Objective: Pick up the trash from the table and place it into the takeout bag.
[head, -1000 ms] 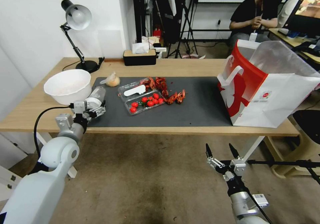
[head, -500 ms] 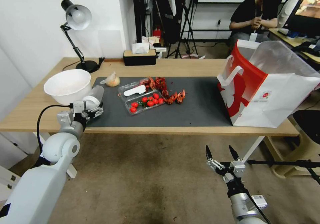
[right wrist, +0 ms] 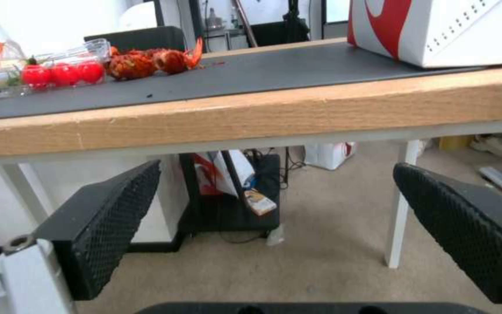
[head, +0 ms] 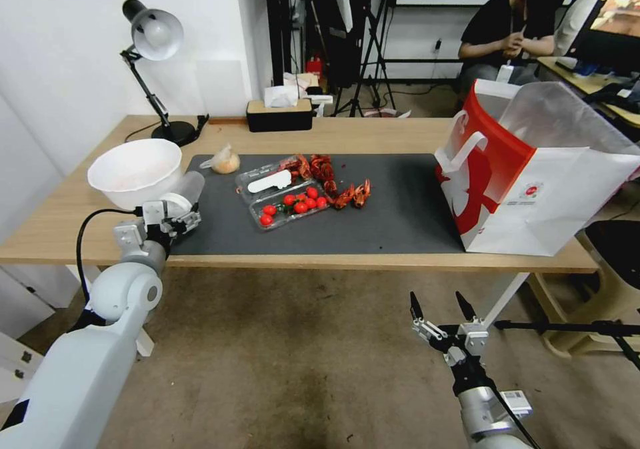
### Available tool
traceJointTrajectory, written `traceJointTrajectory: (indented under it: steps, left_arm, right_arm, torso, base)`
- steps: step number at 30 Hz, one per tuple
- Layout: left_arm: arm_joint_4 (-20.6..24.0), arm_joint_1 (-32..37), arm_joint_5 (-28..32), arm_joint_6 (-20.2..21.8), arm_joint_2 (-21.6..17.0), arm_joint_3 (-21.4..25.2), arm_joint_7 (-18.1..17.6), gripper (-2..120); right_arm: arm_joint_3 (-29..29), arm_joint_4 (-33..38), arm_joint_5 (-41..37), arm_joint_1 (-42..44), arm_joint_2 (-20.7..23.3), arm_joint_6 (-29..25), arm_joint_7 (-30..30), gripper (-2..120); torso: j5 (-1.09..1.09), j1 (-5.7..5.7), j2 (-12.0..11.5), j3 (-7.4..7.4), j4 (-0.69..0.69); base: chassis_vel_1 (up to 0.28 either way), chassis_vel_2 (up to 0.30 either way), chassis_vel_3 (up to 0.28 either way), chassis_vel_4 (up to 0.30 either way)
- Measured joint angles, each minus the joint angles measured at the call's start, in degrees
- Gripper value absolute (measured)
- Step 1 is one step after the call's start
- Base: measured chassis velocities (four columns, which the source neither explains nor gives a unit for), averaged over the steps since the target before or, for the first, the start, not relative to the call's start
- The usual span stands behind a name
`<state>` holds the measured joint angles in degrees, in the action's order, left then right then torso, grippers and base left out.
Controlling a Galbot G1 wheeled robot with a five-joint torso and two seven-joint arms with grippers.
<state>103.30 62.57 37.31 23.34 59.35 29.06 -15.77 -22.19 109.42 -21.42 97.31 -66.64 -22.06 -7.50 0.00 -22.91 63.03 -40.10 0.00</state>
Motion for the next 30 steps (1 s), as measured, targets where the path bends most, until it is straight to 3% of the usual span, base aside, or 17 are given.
traceJointTrajectory:
  steps: [6,11,14,15,18,19,21,22,24,30]
  left_arm:
    - [-0.53,-0.2,0.39,-0.47,0.15,-0.1,-1.07,74]
    - [-0.25,1.15,1.29,-3.17,0.13,0.39,-1.0,74]
    - [3.31,4.42,-0.07,-8.8,0.11,1.33,1.96,74]
    - [3.31,4.42,-0.07,-8.8,0.11,1.33,1.96,74]
    - [6.48,5.5,-2.89,-20.75,-0.38,0.95,10.56,73]
    - [6.48,5.5,-2.89,-20.75,-0.38,0.95,10.56,73]
    - [6.45,3.7,-3.32,-25.13,-1.36,-0.6,18.2,73]
    - [6.45,3.7,-3.32,-25.13,-1.36,-0.6,18.2,73]
    - [5.72,1.9,-3.32,-26.42,-2.13,-2.12,23.75,73]
    - [3.95,-2.03,-2.52,-26.65,-2.68,-4.55,30.09,73]
  right_arm:
    - [0.16,-0.17,0.05,-0.12,0.03,0.0,-0.05,100]
    - [0.89,-0.32,0.41,-0.32,-0.24,0.02,-0.17,100]
    - [1.03,-0.27,0.68,-0.24,-0.43,0.04,-0.25,100]
    - [1.03,-0.27,0.68,-0.24,-0.43,0.04,-0.25,100]
    - [0.68,0.48,0.72,0.24,-0.44,0.04,-0.28,100]
    - [0.68,0.48,0.72,0.24,-0.44,0.04,-0.28,100]
    - [0.42,0.74,0.86,0.68,-0.66,-0.04,-0.28,100]
    - [0.42,0.74,0.86,0.68,-0.66,-0.04,-0.28,100]
    - [0.17,1.1,1.14,1.13,-1.0,-0.19,-0.3,100]
    - [-0.17,1.51,1.62,1.92,-1.35,-0.57,-0.44,100]
  torso:
    - [0.0,0.0,0.0,0.0,0.0]
    - [0.0,-0.01,0.0,0.0,0.0]
    - [0.0,0.0,0.0,0.0,0.0]
    - [0.0,0.0,0.0,0.0,0.0]
    - [0.0,0.0,0.0,0.0,0.01]
    - [0.0,0.0,0.0,0.0,0.01]
    - [0.01,0.0,0.0,0.0,0.0]
    - [0.01,0.0,0.0,0.0,0.0]
    - [0.0,-0.01,0.0,0.0,-0.01]
    - [0.0,0.0,0.0,0.0,0.0]
  base:
    - [0.0,0.0,0.0,0.0]
    - [0.0,0.0,0.0,0.0]
    - [0.0,0.0,0.0,0.0]
    - [0.0,0.0,0.0,0.0]
    - [0.0,0.0,0.0,0.0]
    - [0.0,0.0,0.0,0.0]
    - [0.0,0.0,0.0,0.0]
    - [0.0,0.0,0.0,0.0]
    - [0.0,0.0,0.0,0.0]
    - [0.0,0.0,0.0,0.0]
